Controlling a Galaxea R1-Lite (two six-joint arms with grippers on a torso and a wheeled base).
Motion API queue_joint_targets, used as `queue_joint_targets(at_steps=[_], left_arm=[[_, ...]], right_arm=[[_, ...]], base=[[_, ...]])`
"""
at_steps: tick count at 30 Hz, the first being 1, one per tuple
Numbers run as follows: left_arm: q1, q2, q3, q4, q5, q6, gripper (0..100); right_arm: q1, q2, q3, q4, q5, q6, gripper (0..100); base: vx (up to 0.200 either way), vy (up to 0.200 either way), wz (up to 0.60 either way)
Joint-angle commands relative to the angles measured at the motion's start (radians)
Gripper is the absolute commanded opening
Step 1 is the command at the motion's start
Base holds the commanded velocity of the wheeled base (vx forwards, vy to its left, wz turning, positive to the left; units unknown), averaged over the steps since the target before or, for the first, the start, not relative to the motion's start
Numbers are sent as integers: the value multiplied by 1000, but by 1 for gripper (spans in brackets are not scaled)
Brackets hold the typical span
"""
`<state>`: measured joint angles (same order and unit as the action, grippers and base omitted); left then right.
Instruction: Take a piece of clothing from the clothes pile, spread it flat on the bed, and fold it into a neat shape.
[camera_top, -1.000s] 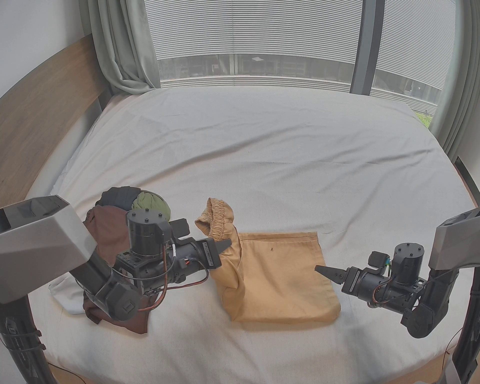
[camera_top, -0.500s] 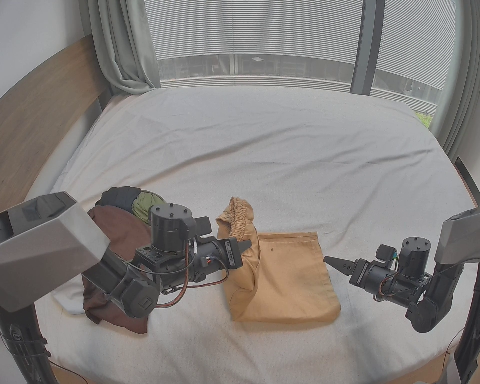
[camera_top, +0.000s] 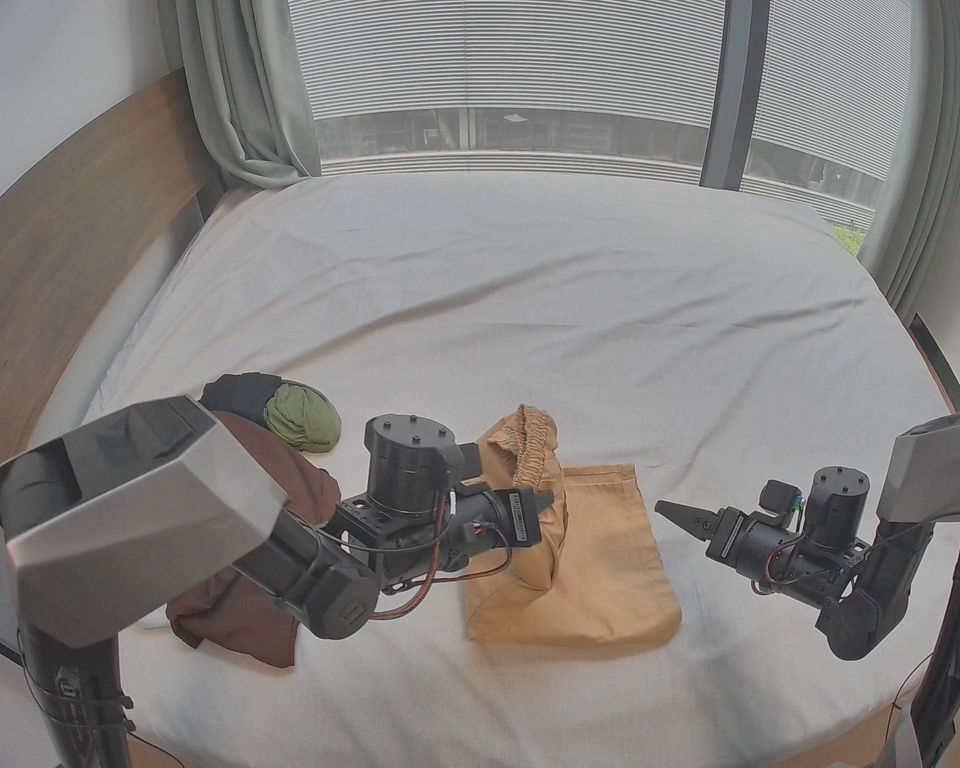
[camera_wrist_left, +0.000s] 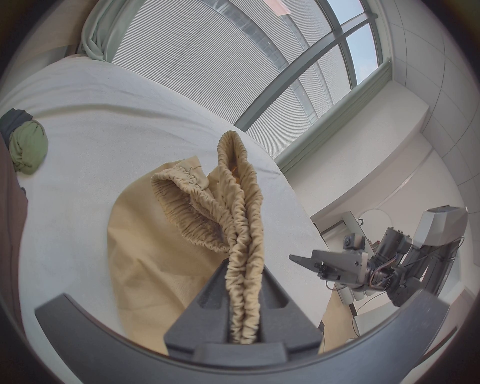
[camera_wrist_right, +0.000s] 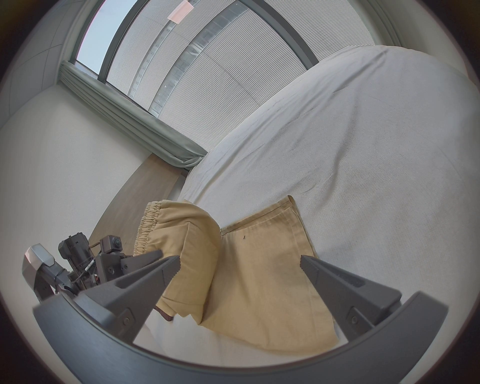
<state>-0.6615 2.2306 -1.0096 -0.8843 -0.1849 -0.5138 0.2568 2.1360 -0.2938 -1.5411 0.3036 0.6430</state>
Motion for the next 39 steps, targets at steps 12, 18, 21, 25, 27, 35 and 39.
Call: queue_joint_targets(at_steps=[12, 18, 21, 25, 27, 35, 39], left_arm=[[-47, 141, -136, 11, 18, -35, 0], [-69, 167, -179, 50, 18, -35, 0], [-81, 187, -190, 50, 18, -35, 0], [-86, 204, -196, 48, 16, -34, 0], [-90, 208, -205, 50, 16, -35, 0], [-89, 221, -213, 41, 16, -35, 100], [-90, 228, -222, 16, 21, -34, 100]], right_arm=[[-41, 1, -25, 1, 0, 1, 100], [-51, 4, -33, 1, 0, 1, 100], [-51, 2, -33, -1, 0, 1, 100], [-53, 2, -33, -1, -1, 1, 100], [-53, 2, -34, -1, 0, 1, 100], [-53, 2, -39, -1, 0, 1, 100], [-53, 5, -38, 1, 0, 1, 100]], base=[[0, 0, 0], [0, 0, 0], [0, 0, 0], [0, 0, 0], [0, 0, 0], [0, 0, 0], [0, 0, 0]])
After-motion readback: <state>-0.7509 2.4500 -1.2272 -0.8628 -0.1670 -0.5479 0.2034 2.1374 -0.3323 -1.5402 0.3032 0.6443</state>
